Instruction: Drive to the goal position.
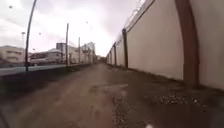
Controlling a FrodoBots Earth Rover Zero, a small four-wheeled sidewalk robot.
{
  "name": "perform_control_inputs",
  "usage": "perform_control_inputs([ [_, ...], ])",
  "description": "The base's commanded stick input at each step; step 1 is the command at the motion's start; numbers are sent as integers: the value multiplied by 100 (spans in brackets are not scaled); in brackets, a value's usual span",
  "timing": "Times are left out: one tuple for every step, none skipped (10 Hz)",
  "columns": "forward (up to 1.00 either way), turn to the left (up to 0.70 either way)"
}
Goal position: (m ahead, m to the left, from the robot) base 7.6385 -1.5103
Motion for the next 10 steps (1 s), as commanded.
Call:
perform_control_inputs([
  [85,0],
  [85,0],
  [85,0],
  [85,0],
  [85,0],
  [85,0],
  [85,0],
  [85,0],
  [85,0],
  [85,0],
])
